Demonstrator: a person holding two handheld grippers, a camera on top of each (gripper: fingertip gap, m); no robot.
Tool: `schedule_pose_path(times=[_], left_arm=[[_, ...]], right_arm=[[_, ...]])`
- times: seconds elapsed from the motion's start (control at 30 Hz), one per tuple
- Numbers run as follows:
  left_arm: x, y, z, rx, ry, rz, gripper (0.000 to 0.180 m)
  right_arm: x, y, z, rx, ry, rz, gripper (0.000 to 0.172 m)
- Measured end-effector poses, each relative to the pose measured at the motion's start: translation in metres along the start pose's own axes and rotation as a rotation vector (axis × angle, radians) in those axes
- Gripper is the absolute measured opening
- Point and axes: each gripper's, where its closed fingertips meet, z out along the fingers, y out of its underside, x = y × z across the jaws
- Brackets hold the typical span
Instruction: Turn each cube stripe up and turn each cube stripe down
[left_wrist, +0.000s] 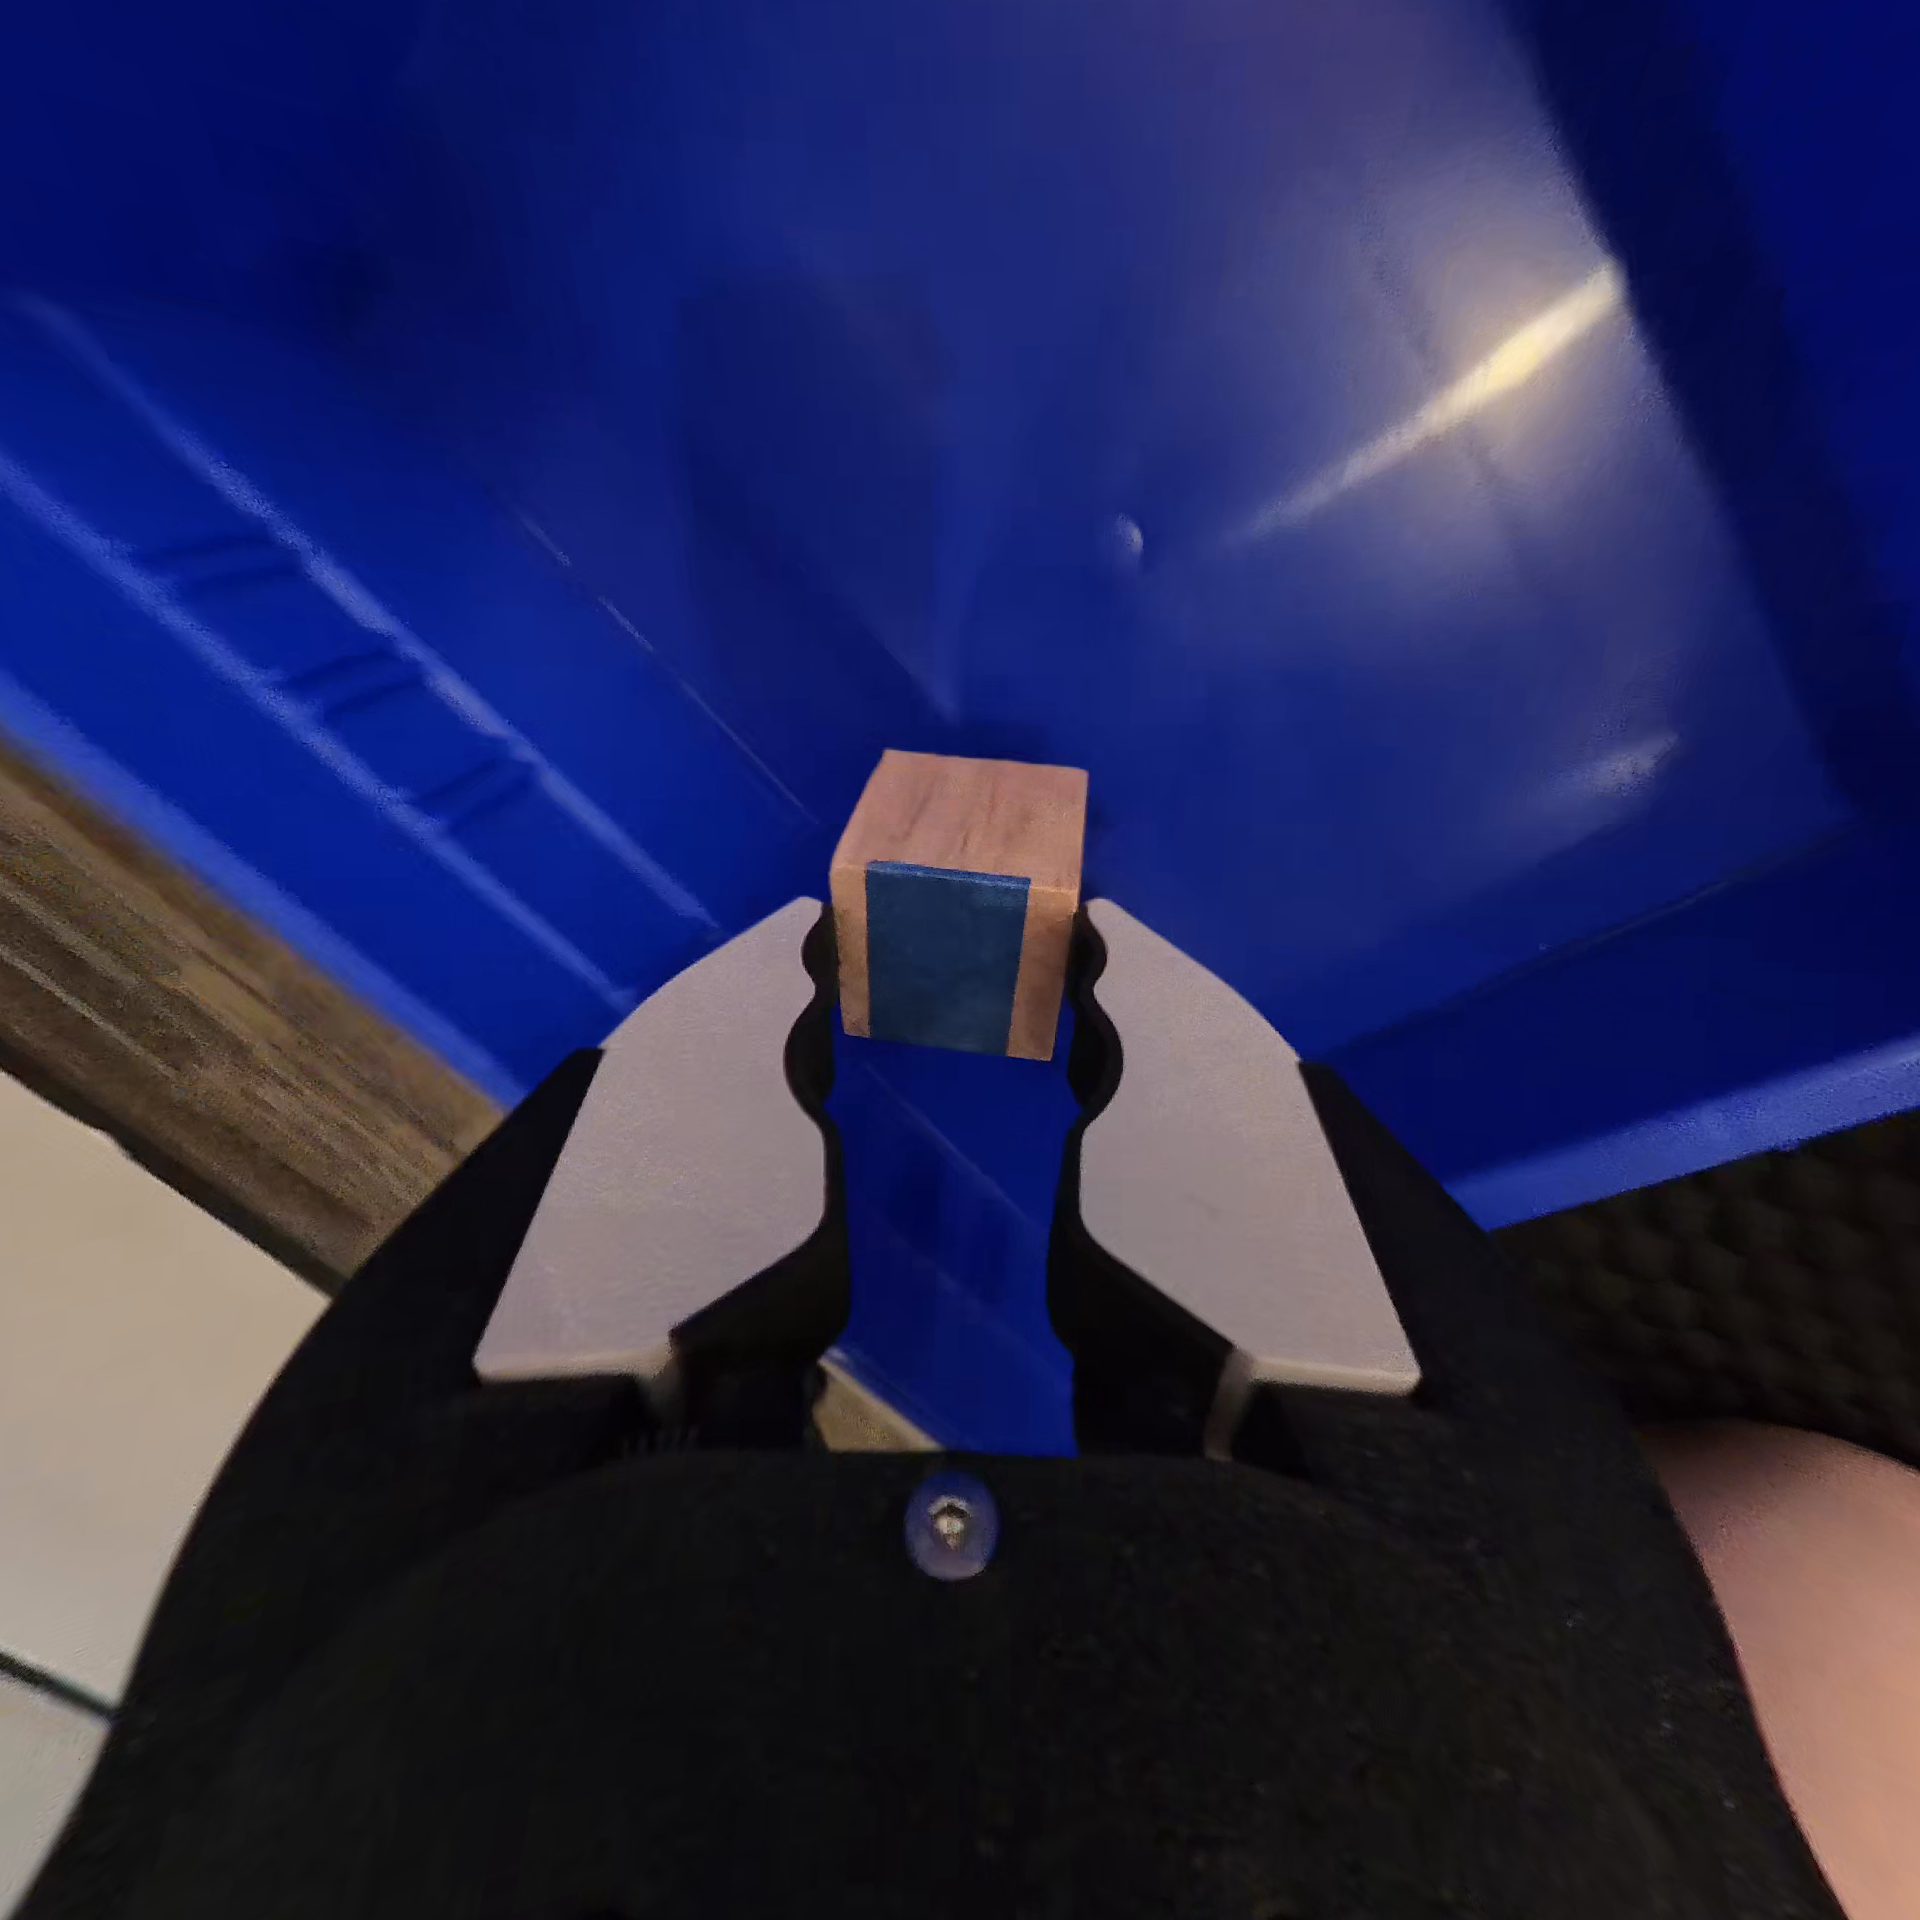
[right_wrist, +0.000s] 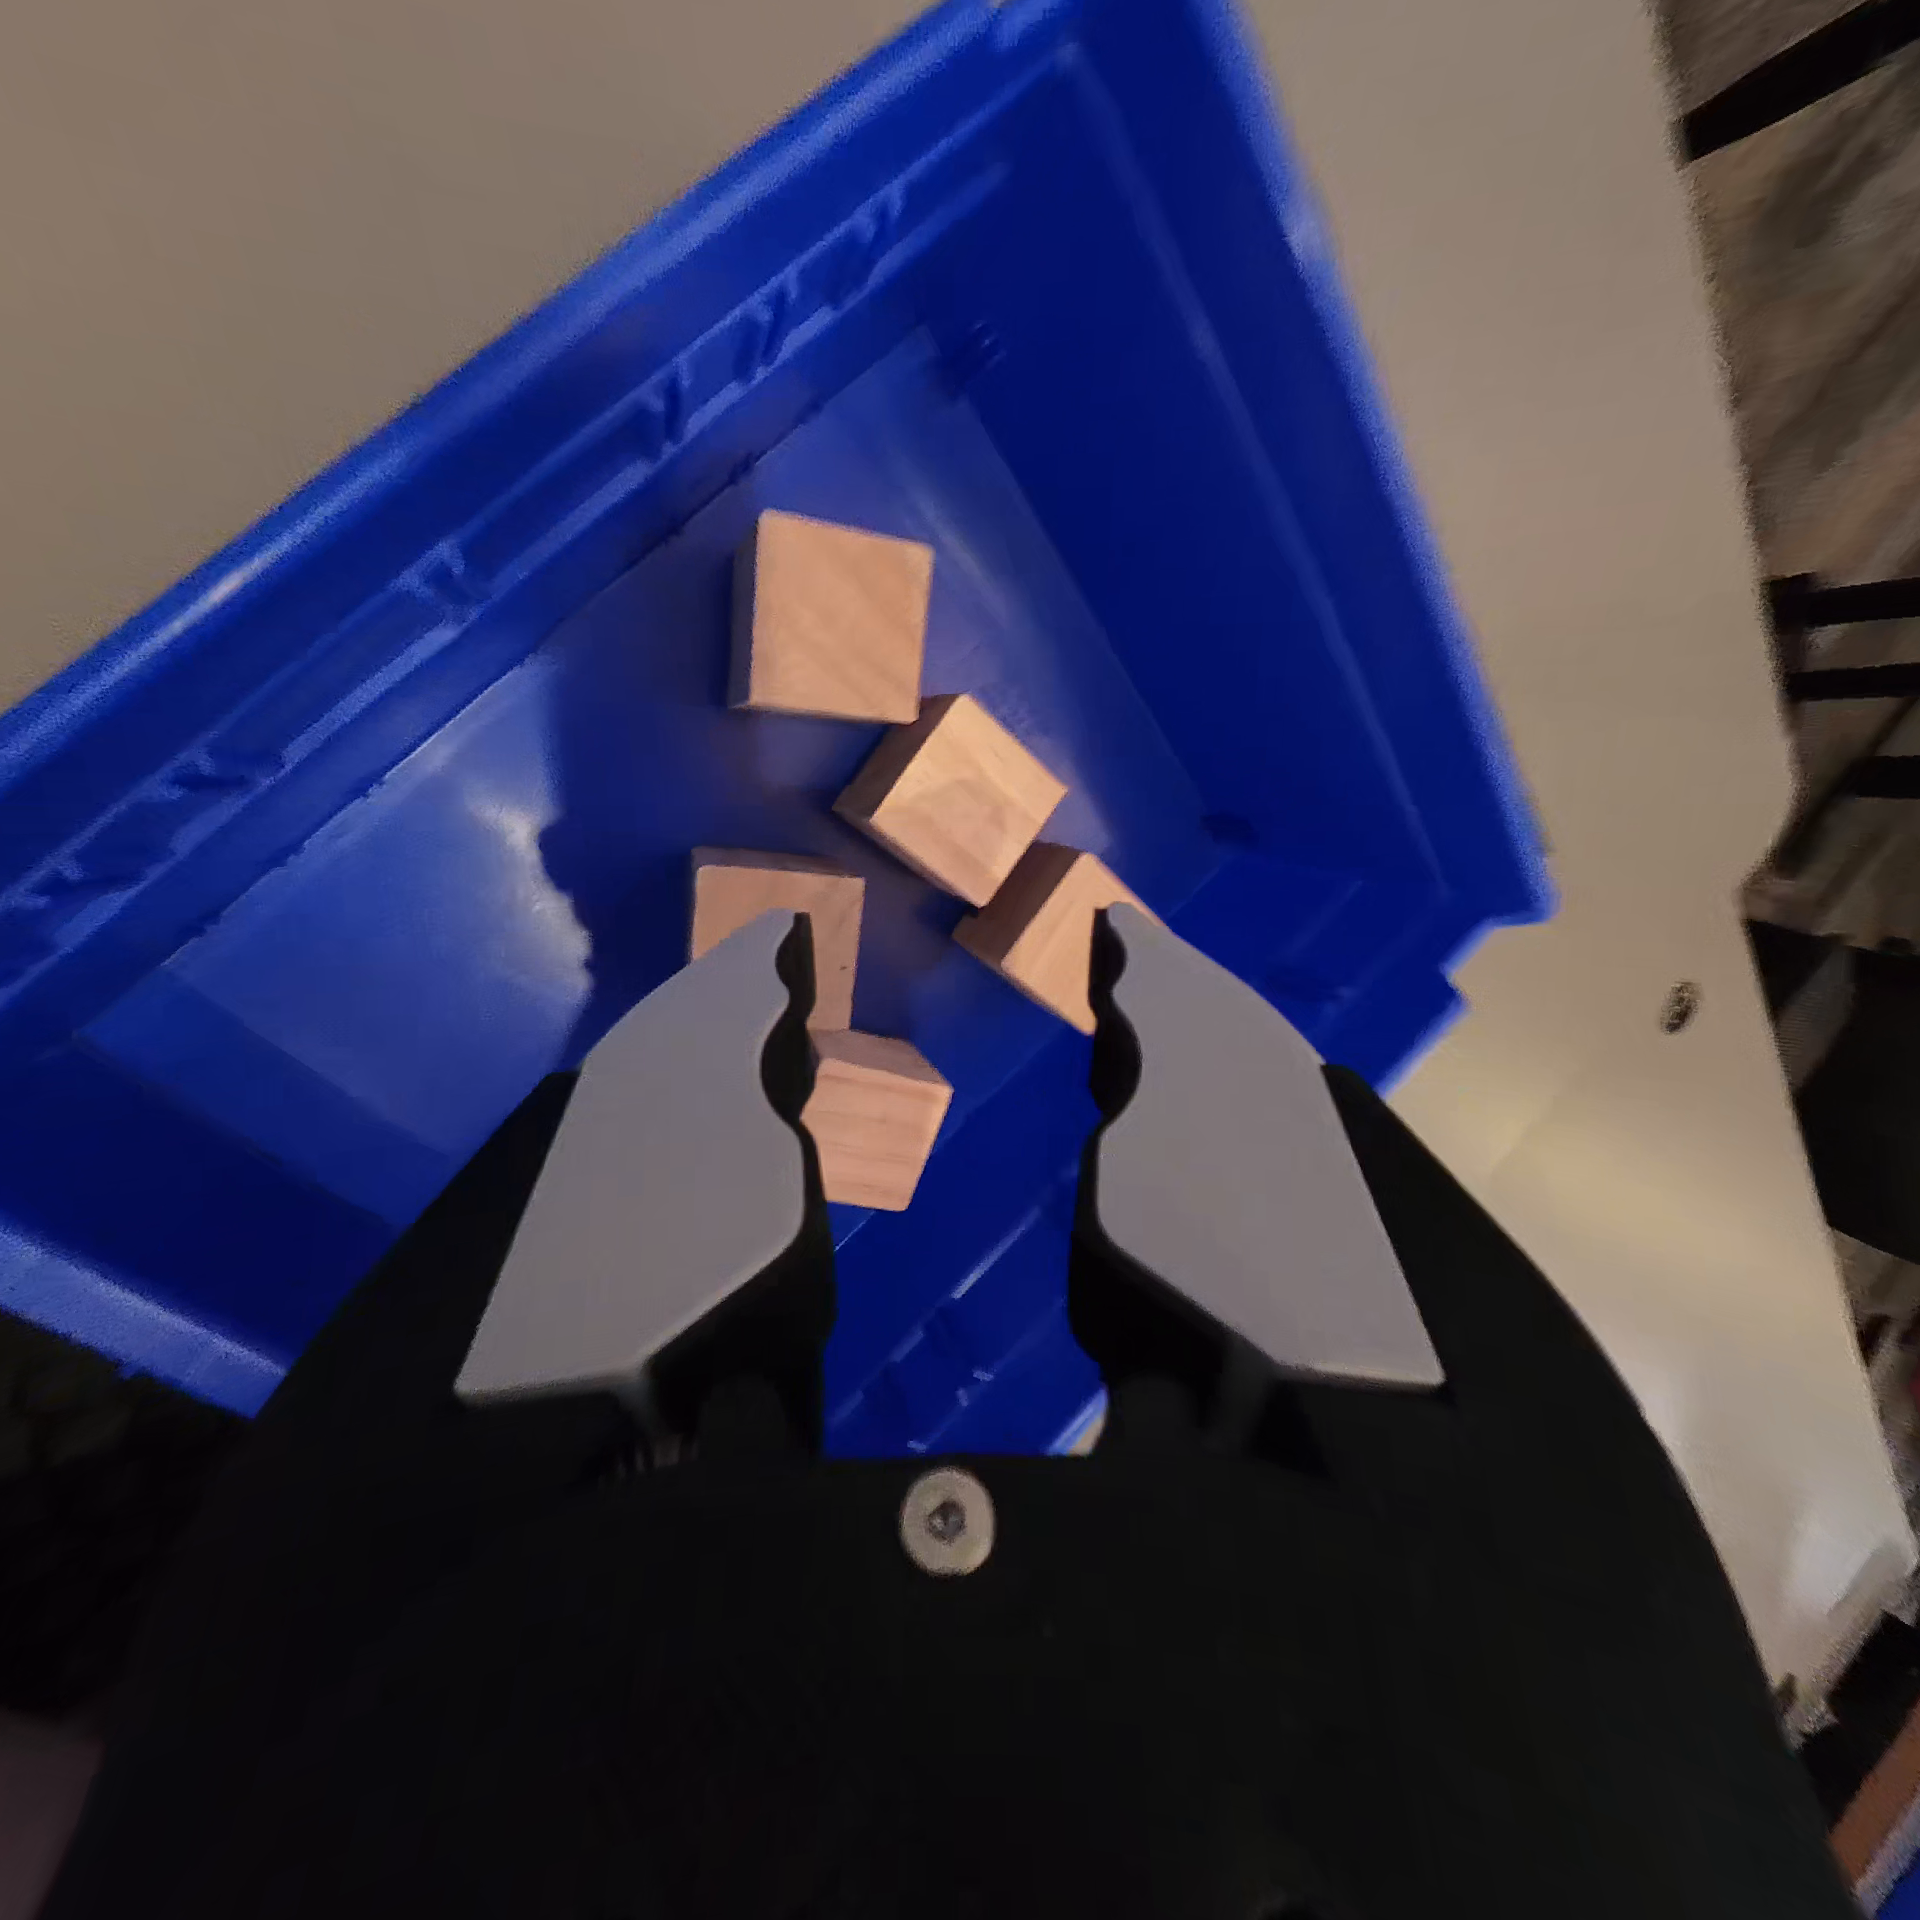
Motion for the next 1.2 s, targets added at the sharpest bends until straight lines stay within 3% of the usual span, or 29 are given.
schedule_pose_path(times=[0.03,0.17,0.23,0.33,0.47,0.53,0.63,0.77,0.97,1.1,1.2], left_arm=[[-0.005,-0.007,-0.011,0.070,-0.035,-0.002,0.043],[-0.013,-0.044,-0.084,0.470,-0.142,0.011,0.042],[0.001,-0.065,-0.132,0.721,-0.099,0.012,0.043],[0.042,-0.085,-0.200,1.046,0.069,0.058,0.042],[0.122,-0.100,-0.264,1.304,0.482,0.205,0.042],[0.159,-0.109,-0.282,1.350,0.686,0.247,0.042],[0.207,-0.123,-0.287,1.305,0.935,0.305,0.042],[0.250,-0.129,-0.282,1.218,1.115,0.390,0.042],[0.275,-0.132,-0.267,1.139,1.128,0.469,0.042],[0.279,-0.129,-0.265,1.101,1.170,0.487,0.043],[0.261,-0.132,-0.261,1.144,1.067,0.476,0.050]], right_arm=[[0.005,-0.006,-0.006,0.026,0.037,0.000,0.052],[0.025,-0.036,-0.044,0.139,0.236,0.009,0.052],[0.035,-0.057,-0.076,0.239,0.378,0.013,0.055],[0.028,-0.105,-0.136,0.535,0.546,-0.038,0.062],[-0.045,-0.166,-0.192,0.938,0.526,-0.263,0.068],[-0.090,-0.188,-0.206,1.075,0.488,-0.397,0.069],[-0.146,-0.207,-0.215,1.202,0.464,-0.576,0.069],[-0.191,-0.220,-0.206,1.248,0.371,-0.681,0.070],[-0.213,-0.229,-0.202,1.300,0.363,-0.705,0.064],[-0.223,-0.227,-0.201,1.315,0.335,-0.751,0.044],[-0.205,-0.220,-0.197,1.231,0.248,-0.705,0.044]])
